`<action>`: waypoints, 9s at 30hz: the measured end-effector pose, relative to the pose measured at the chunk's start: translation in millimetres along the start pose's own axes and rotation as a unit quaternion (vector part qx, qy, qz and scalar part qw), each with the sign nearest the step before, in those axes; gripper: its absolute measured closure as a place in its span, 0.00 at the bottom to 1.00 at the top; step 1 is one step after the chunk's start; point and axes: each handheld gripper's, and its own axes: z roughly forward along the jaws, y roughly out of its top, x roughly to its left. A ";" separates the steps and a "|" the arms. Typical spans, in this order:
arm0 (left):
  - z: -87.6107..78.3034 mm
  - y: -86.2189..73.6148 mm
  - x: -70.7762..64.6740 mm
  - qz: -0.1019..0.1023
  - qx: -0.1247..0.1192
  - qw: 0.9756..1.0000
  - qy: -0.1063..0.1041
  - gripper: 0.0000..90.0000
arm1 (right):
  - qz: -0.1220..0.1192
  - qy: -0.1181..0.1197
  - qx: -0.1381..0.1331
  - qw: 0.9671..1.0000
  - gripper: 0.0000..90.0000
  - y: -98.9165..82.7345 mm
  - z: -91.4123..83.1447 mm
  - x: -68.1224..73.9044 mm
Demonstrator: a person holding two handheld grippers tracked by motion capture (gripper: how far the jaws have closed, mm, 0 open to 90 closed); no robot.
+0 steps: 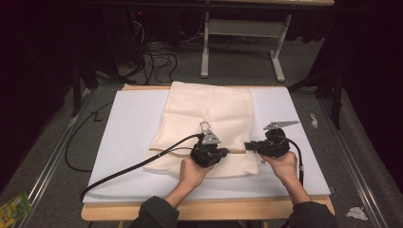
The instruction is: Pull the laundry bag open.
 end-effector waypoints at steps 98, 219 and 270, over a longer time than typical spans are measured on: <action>-47.9 -10.3 31.3 -0.031 -0.022 0.998 0.043 0.97 | 0.023 -0.021 0.000 1.000 0.96 -5.3 1.9 -16.7; -120.6 -47.2 76.3 -0.074 -0.045 0.989 0.119 0.97 | -0.002 -0.074 0.001 0.997 0.96 4.0 -6.2 -13.8; -151.7 -60.8 93.6 -0.091 -0.044 0.983 0.155 0.97 | -0.005 -0.090 0.002 0.996 0.96 3.5 -8.6 -14.9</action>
